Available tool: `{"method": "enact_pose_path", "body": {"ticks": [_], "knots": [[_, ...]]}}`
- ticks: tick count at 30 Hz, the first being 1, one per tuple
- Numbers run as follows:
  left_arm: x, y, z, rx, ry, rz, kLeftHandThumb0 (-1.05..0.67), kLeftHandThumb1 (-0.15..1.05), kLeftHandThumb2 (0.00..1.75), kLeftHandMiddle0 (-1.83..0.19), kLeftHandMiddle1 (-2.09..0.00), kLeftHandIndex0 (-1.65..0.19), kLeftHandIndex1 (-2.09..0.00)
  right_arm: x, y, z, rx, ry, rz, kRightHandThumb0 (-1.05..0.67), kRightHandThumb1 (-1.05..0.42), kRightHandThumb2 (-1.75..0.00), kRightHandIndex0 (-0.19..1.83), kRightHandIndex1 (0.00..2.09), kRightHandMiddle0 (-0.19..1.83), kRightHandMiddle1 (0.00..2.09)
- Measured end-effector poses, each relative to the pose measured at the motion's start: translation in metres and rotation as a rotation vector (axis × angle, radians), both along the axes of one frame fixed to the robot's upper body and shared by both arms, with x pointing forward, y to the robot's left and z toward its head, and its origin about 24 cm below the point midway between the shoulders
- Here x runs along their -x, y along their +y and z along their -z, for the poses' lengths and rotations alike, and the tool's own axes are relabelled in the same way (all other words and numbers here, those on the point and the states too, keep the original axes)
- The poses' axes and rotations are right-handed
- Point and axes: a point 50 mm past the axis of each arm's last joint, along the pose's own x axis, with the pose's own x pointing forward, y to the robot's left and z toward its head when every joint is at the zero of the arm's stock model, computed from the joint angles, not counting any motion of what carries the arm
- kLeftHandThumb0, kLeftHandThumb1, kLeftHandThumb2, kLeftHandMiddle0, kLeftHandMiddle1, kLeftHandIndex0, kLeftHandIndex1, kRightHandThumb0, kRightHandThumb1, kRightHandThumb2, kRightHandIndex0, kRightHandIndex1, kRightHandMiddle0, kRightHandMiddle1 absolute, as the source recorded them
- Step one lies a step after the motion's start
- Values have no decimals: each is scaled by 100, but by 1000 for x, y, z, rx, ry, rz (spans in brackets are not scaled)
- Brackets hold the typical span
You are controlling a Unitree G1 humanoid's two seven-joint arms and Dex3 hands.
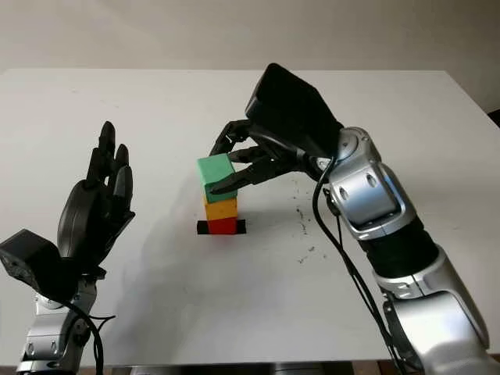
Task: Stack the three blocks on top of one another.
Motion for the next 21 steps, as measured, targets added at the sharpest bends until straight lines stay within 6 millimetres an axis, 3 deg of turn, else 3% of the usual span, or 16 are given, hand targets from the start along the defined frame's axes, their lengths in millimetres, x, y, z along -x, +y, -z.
{"method": "enact_pose_path", "body": {"ticks": [8, 10, 14, 17, 21], "knots": [[1, 0, -1, -1, -4, -11, -73, 105, 58, 18, -5, 19, -3, -1, 1, 1, -5, 0, -5, -49, -99, -5, 26, 4, 23, 166], [1, 1, -1, -1, -4, -13, -73, 105, 57, 18, -5, 19, -4, -1, 1, 2, -18, 8, -5, -51, -97, -4, 27, 5, 14, 159], [1, 1, -1, 0, -4, -14, -74, 105, 56, 18, -6, 19, -4, 0, 0, 3, -33, 20, -10, -58, -93, -5, 19, 1, -6, 126], [1, 1, -1, 0, -3, -15, -74, 105, 56, 18, -5, 19, -4, 0, 0, 3, -41, 28, -20, -63, -90, -5, 6, 1, -6, 87], [1, 1, -1, -3, -3, -17, -74, 105, 56, 17, -6, 18, -5, 1, 0, 5, -47, 39, -44, -68, -88, -5, -5, 2, -9, 59]]}}
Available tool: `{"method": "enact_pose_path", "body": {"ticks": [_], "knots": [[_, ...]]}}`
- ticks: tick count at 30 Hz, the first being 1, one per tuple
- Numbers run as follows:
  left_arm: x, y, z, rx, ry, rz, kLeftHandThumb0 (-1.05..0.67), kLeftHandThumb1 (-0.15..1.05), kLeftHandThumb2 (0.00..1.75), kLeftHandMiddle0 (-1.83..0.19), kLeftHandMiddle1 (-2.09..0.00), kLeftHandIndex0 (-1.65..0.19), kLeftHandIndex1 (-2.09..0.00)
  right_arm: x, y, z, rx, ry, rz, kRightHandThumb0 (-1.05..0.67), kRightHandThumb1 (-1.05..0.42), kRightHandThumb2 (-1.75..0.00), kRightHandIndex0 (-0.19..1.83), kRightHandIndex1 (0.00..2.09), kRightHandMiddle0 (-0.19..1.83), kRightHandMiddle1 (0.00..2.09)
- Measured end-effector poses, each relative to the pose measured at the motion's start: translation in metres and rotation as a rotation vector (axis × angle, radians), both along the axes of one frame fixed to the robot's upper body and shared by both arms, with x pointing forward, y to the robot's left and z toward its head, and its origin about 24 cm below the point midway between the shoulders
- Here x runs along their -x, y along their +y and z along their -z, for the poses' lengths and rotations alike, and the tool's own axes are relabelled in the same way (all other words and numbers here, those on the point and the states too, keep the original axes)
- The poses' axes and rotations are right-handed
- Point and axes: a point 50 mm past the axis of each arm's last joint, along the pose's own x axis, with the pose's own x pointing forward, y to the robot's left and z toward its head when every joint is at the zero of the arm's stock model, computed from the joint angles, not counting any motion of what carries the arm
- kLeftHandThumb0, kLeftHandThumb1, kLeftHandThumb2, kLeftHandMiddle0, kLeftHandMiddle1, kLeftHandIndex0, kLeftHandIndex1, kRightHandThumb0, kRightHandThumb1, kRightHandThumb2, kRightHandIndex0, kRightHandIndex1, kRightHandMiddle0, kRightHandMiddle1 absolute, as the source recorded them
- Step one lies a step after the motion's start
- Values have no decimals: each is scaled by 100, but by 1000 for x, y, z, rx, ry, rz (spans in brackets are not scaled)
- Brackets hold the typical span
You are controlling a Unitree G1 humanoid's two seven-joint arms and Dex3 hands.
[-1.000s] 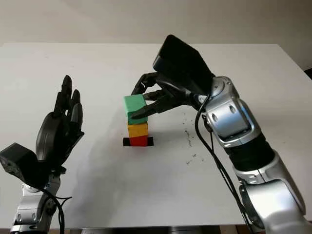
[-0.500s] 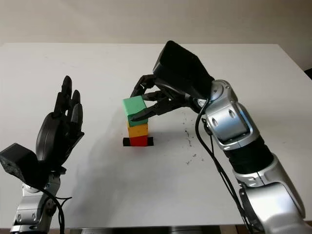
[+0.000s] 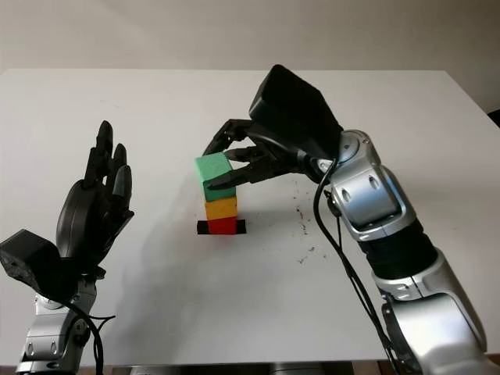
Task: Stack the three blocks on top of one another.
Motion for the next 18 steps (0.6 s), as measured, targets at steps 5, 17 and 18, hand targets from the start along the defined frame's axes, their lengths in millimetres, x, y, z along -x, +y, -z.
{"method": "enact_pose_path", "body": {"ticks": [5, 17, 18], "knots": [[0, 0, -1, -6, -7, -3, -75, 105, 55, 16, -6, 17, -6, 3, -4, 3, 13, -17, -20, -74, -89, -6, -10, 3, -14, 31], [0, 2, 0, -5, 3, -11, -77, 105, 52, 16, -5, 17, -5, 21, -24, -8, -100, -38, -20, -76, -90, -6, -19, 0, -19, 0], [0, 3, 0, -5, 3, -10, -77, 105, 52, 16, -5, 17, -5, 23, -27, -9, -123, -46, -20, -79, -92, -7, -19, 0, -19, 0]]}}
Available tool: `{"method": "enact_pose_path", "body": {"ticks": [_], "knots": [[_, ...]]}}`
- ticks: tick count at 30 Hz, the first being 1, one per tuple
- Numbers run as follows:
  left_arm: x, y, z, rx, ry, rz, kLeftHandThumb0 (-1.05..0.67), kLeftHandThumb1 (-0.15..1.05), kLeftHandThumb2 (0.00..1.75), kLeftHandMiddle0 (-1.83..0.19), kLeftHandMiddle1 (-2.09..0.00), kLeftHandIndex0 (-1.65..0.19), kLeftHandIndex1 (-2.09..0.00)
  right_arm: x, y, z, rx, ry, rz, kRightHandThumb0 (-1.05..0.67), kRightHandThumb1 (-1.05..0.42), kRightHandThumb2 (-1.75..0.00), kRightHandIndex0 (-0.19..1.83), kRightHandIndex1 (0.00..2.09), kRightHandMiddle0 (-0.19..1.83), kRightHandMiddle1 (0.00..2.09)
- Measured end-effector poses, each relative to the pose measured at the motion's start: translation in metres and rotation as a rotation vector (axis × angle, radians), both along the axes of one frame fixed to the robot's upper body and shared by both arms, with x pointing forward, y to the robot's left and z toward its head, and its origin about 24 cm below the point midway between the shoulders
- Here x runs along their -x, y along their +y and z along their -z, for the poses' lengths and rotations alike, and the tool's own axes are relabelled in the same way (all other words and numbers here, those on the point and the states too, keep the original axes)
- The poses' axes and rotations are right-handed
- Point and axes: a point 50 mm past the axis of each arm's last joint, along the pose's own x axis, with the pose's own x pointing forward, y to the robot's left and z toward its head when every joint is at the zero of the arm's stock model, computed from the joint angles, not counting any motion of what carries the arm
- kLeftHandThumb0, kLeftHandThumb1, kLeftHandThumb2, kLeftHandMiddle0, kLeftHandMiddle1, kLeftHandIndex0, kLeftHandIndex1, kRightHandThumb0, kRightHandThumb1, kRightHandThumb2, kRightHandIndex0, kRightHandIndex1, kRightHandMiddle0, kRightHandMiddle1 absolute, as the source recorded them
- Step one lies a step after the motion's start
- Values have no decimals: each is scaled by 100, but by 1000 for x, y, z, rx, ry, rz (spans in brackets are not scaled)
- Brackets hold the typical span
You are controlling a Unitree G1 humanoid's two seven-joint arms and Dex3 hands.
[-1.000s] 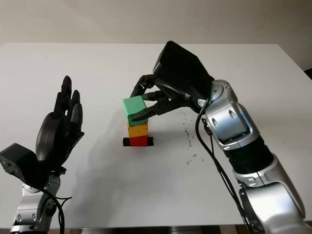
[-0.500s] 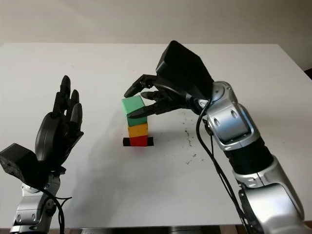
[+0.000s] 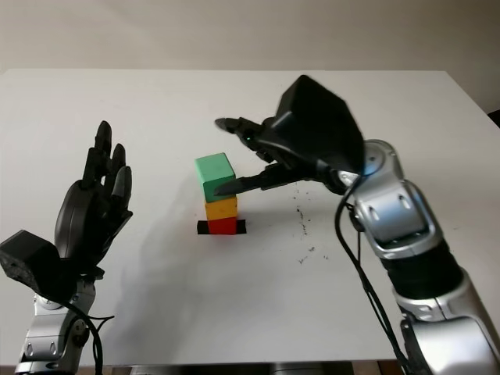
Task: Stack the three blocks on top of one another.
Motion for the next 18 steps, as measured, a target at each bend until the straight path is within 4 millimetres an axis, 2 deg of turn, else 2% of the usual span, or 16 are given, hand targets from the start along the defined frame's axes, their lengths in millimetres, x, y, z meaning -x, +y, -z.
{"method": "enact_pose_path", "body": {"ticks": [2, 6, 8, 11, 15, 18], "knots": [[0, 1, 0, 2, -1, 1, -76, 105, 52, 16, -5, 17, -6, 3, -7, -3, -43, -34, 25, -83, -100, -12, -19, 0, -19, 0], [0, 6, 0, 5, 3, 10, -71, 105, 56, 18, -5, 18, -5, 10, -21, -8, -96, -190, 111, -80, -104, -51, -18, 1, -18, 1], [0, 8, 0, 3, 4, 14, -70, 105, 58, 17, -5, 18, -5, 12, -26, -5, -122, -266, 164, -75, -105, -58, -18, 2, -16, 2], [-1, 12, 2, 7, 13, 21, -69, 105, 61, 18, -5, 19, -5, 14, -31, 10, -199, -287, 248, -69, -105, -64, -19, 0, -19, 0], [-2, 16, 4, 0, 26, 35, -69, 105, 64, 19, -4, 19, -2, 14, -37, 39, -309, -251, 389, -62, -105, -65, -19, 0, -19, 0], [-5, 20, 0, -7, 19, 42, -69, 105, 66, 19, -4, 19, -2, 12, -39, 60, -371, -227, 488, -64, -105, -66, -19, 0, -19, 0]]}}
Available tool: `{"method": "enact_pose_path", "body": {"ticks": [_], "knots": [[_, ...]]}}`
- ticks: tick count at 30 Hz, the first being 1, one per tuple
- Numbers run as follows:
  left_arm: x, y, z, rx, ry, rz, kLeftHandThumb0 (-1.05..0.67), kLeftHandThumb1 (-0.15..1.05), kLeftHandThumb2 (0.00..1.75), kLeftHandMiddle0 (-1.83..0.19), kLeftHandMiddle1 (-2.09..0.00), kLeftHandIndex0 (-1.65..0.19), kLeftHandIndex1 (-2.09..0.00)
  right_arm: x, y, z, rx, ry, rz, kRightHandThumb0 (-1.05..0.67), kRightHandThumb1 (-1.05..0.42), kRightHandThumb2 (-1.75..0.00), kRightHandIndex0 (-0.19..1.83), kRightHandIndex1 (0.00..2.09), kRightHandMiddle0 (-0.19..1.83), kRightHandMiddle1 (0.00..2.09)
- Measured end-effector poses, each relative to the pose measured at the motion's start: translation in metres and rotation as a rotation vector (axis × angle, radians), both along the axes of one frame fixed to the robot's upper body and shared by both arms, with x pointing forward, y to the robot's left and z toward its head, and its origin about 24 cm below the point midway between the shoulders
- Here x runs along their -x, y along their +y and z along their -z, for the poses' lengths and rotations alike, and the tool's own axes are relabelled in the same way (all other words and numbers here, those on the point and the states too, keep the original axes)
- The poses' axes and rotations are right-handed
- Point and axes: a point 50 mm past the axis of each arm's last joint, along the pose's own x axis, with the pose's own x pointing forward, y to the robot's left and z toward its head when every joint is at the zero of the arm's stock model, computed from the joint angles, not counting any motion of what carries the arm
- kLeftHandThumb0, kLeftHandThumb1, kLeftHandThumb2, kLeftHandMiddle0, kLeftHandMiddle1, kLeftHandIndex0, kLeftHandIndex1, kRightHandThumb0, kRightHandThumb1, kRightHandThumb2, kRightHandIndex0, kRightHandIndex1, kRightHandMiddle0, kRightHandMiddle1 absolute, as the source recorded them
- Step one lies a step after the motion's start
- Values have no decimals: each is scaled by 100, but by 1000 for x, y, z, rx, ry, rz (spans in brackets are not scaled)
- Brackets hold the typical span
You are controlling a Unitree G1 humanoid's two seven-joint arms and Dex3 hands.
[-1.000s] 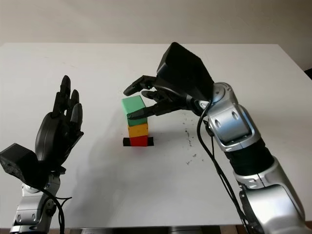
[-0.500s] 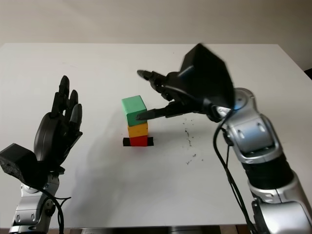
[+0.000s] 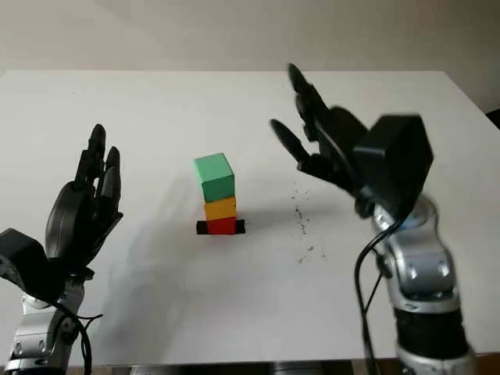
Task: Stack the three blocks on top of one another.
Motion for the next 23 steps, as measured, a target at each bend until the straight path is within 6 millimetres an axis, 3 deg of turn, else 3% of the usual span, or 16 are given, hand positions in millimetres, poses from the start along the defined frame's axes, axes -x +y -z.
{"method": "enact_pose_path", "body": {"ticks": [9, 14, 23], "knots": [[-5, 1, 1, 0, 10, 22, -72, 105, 64, 19, -2, 19, -1, 4, 4, 44, -153, 83, 82, -68, -105, -70, -19, 0, -19, 0], [-6, 0, 0, -6, 11, 16, -74, 105, 64, 18, -4, 18, -4, 9, 13, 54, -229, 117, 47, -77, -105, -72, -19, 0, -19, 0], [-6, -3, 0, -7, 10, 31, -75, 105, 63, 19, -5, 19, -3, 15, 22, 61, -238, 149, 5, -77, -105, -74, -19, 0, -19, 0]]}}
